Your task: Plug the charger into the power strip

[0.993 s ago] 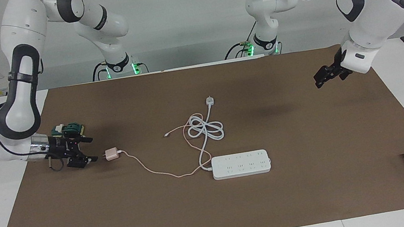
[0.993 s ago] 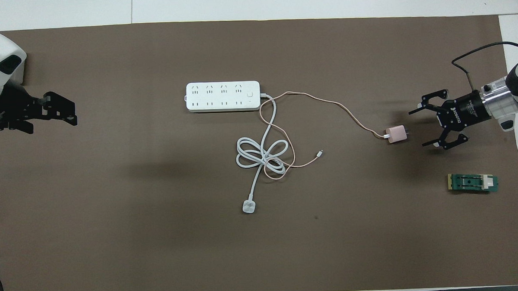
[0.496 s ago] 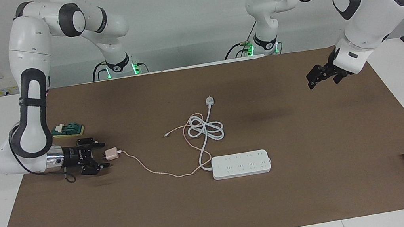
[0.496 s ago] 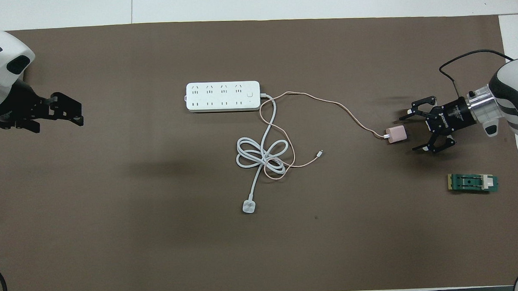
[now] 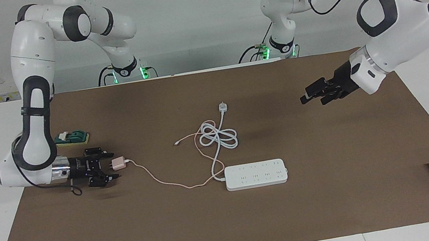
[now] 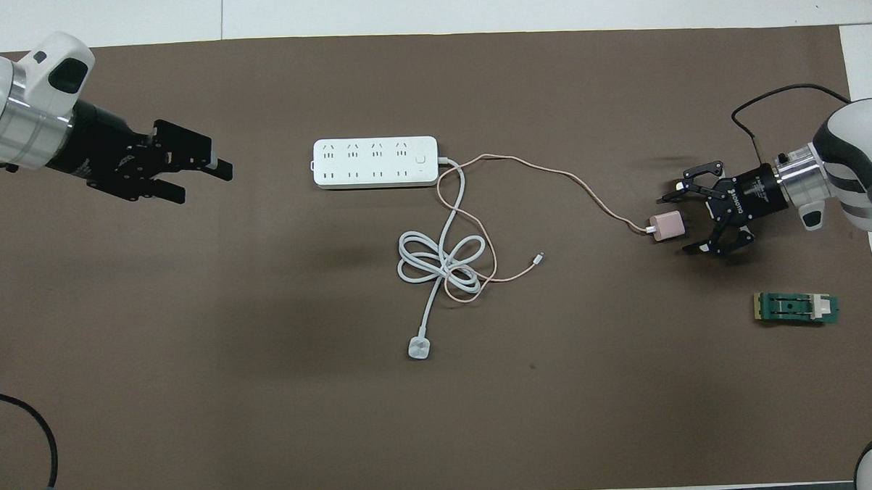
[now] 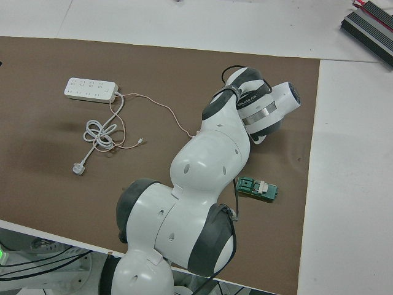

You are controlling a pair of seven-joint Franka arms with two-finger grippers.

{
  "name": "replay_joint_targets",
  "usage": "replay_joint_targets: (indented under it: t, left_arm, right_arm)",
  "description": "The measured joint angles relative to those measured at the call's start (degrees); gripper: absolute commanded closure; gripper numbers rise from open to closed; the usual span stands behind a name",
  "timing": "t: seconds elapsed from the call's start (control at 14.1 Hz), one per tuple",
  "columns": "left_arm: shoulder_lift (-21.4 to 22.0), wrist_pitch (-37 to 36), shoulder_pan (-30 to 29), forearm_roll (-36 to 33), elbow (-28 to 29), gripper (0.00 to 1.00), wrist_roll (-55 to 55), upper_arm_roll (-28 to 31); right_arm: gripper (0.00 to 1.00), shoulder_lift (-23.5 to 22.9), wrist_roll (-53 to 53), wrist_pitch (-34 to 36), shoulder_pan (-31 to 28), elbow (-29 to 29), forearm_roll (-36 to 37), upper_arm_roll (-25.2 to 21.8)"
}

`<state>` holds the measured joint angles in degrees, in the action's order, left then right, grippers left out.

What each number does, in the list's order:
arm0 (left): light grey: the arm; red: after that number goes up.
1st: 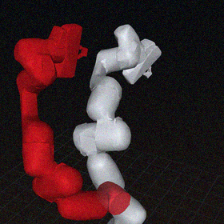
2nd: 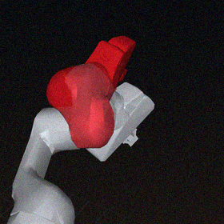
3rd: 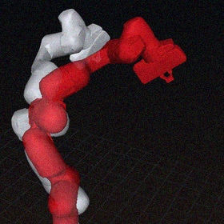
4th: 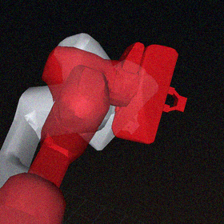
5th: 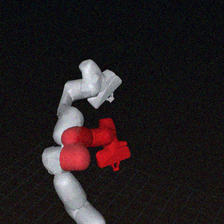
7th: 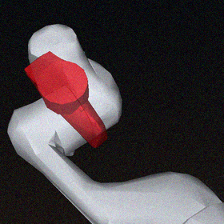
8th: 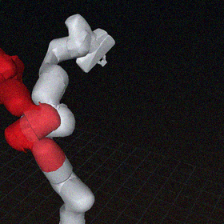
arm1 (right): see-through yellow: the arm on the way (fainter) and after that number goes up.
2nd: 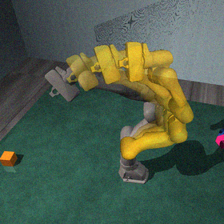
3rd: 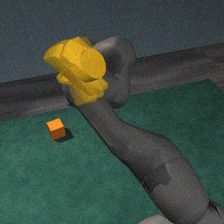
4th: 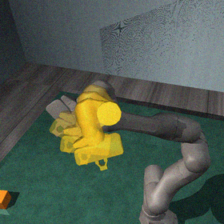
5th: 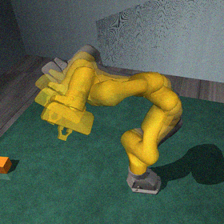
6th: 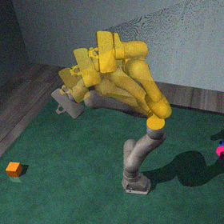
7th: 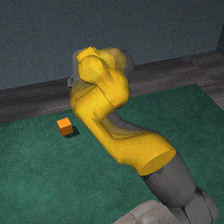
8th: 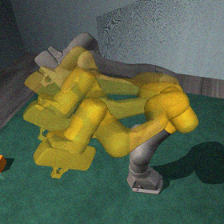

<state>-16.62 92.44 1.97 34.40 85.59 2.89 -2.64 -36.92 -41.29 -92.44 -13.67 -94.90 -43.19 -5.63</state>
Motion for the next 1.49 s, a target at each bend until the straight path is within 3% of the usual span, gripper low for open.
replay_joint_targets:
  t: [0.28,0.35,0.78,1.21,1.49]
  left_arm:
    - [-5.4,1.7,-1.3,15.5,0.1,0.0,-9.3,0.2]
    - [-7.3,1.7,-1.8,19.7,0.1,0.0,-12.6,0.3]
    - [-18.1,1.7,-2.5,39.1,0.2,0.0,-30.8,-0.1]
    - [-23.1,1.6,-2.3,47.7,3.1,0.0,-47.7,-0.5]
    - [-23.1,0.5,-2.4,51.1,7.8,0.0,-51.0,-0.5]
  right_arm:
    - [0.86,-0.2,1.9,0.0,0.2,-0.2,-1.3,0.1]
    - [1.0,-0.3,2.7,0.0,0.3,-0.2,-1.7,0.1]
    - [1.0,0.1,3.3,0.1,0.3,-0.2,-1.9,0.0]
    - [1.0,3.0,-8.8,-1.8,6.1,2.9,-3.2,0.8]
    - [1.0,5.5,-18.9,-2.2,11.6,7.2,-7.2,1.7]
